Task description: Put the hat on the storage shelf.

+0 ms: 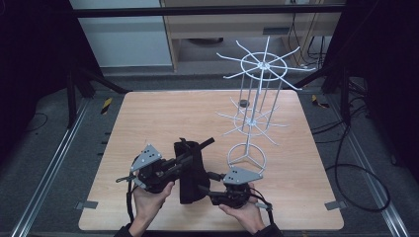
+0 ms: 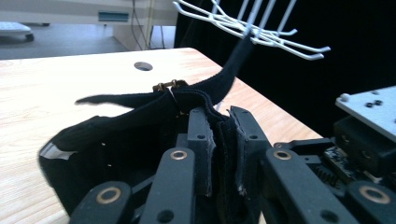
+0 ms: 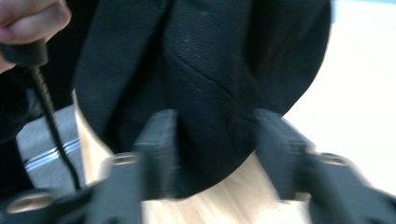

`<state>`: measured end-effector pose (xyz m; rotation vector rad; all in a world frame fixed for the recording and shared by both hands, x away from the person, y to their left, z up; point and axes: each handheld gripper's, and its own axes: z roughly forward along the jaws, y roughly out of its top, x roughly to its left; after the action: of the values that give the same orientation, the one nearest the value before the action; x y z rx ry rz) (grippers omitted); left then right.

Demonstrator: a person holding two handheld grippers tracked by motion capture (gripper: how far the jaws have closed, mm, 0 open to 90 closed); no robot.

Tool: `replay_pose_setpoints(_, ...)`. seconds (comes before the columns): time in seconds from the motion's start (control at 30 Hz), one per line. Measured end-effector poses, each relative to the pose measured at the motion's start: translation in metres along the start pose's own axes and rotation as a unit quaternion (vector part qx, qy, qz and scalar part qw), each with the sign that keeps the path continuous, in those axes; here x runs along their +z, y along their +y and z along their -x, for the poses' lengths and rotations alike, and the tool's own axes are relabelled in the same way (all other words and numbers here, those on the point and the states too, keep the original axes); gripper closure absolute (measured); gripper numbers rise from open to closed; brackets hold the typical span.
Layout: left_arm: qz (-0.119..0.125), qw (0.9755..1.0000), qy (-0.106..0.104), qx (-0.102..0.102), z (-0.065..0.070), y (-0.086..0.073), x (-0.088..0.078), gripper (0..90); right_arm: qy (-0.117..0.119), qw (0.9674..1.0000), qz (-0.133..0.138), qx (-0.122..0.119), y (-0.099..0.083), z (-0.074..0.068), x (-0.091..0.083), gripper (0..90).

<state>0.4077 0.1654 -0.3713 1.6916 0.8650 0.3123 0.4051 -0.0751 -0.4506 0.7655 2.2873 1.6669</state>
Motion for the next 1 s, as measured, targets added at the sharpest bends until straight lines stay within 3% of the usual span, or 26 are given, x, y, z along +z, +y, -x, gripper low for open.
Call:
replay_pose_setpoints(0.07,0.000,1.0000,-0.002,0.004,0.000,-0.001,0.001,78.5,0.004,1.0000,-0.006,-0.006,0.000,-0.001,-0.001,79.5)
replay_pose_setpoints(0.13,0.002,1.0000,-0.005,0.006,-0.001,0.000,0.000,78.5,-0.006,0.9998,-0.011,-0.013,0.002,-0.001,-0.002,87.9)
replay_pose_setpoints(0.27,0.008,0.9999,-0.005,0.012,-0.004,0.000,-0.005,78.5,-0.057,0.9974,0.001,-0.044,0.008,-0.004,-0.008,89.2)
replay_pose_setpoints(0.4,0.001,0.9998,0.005,0.021,-0.008,-0.007,-0.009,78.2,-0.080,0.9942,0.005,-0.071,0.012,-0.007,-0.012,89.3)
replay_pose_setpoints(0.5,-0.011,0.9996,0.012,0.025,-0.015,-0.016,-0.013,77.8,-0.079,0.9938,-0.005,-0.079,0.012,-0.009,-0.009,89.4)
replay_pose_setpoints(0.63,-0.020,0.9995,0.021,0.016,-0.022,-0.026,-0.019,77.6,-0.065,0.9944,-0.019,-0.081,0.011,-0.013,-0.003,89.0)
replay_pose_setpoints(0.73,-0.028,0.9988,0.037,0.016,-0.027,-0.031,-0.022,77.6,-0.050,0.9961,-0.023,-0.069,0.010,-0.015,0.002,85.0)
replay_pose_setpoints(0.87,-0.036,0.9980,0.052,0.009,-0.038,-0.037,-0.027,77.6,-0.020,0.9993,-0.012,-0.029,0.009,-0.012,0.005,77.8)
replay_pose_setpoints(1.0,-0.042,0.9963,0.074,0.011,-0.047,-0.041,-0.030,77.6,-0.019,0.9996,-0.003,-0.021,0.011,-0.010,0.001,74.3)
